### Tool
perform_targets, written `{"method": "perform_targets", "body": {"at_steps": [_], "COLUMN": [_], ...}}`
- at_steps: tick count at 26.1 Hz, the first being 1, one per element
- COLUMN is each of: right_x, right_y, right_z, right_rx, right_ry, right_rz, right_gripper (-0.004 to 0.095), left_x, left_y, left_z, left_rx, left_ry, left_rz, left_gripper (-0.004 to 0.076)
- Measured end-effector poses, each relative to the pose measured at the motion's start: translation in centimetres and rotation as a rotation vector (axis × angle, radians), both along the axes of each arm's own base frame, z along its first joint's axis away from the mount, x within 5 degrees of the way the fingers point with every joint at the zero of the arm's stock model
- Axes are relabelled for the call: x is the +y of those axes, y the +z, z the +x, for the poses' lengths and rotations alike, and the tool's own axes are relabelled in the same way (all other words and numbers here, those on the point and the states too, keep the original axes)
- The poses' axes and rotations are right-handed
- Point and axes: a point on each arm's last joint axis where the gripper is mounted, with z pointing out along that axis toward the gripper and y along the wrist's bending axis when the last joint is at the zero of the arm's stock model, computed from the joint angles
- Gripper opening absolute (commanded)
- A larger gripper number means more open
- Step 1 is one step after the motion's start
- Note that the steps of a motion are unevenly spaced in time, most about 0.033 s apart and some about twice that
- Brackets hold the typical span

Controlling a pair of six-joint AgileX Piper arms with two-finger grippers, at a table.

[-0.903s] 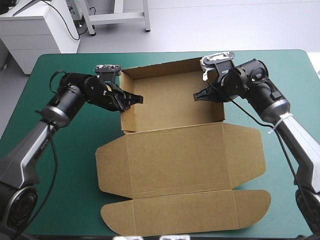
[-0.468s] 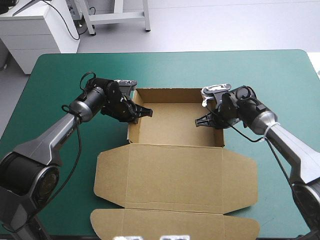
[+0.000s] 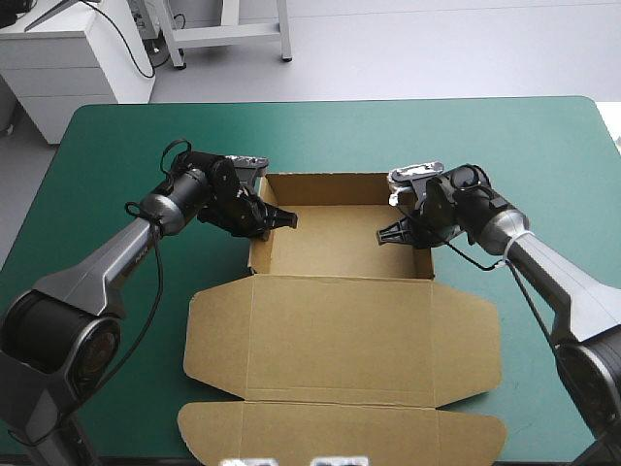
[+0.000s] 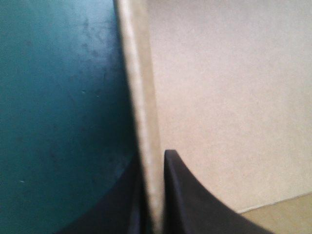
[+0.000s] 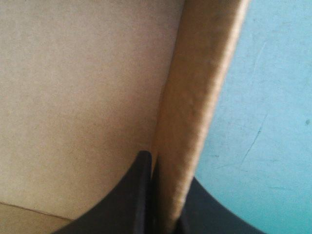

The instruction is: Fold the box

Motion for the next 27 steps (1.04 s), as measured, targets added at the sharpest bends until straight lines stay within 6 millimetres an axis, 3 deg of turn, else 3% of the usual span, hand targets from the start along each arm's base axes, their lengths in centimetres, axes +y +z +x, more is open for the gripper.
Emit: {"method": "perform_targets", "body": {"at_steps": [4,7,13,19,27], "right_x": [0.5,0.9,0.7,0.7,0.8], "right_y": [-0.6,-0.4,0.8,2.2,6.8], "right_z": [0.1,0.0,0.3,0.5,0.8], "right_rx": [0.053,0.074,0.062,0.052,0.005], "right_ry": [-0.016,-0.038,-0.052,-0.057,-0.052], "right_rz": [0.000,0.001,-0.030,-0.031,-0.018], "right_gripper": [0.0451,0.0523,0.0522,0.0522,0.0512], "left_x": [-0.1,-0.3,-0.4,-0.7,0.3], "left_y": [-0.3,-0.4,-0.1,2.1,8.5], "left_z": [0.1,0.1,0.1,0.5,1.1], "left_rx": [-0.005,0.006,0.007,-0.026,-0.152], "left_ry": [-0.026,-0.025,-0.028,-0.039,-0.071], "left_rz": [0.014,-0.007,-0.017,-0.032,0.077], "left_gripper": [0.0400,0.0517,0.0530,0.0530,0.0529]}}
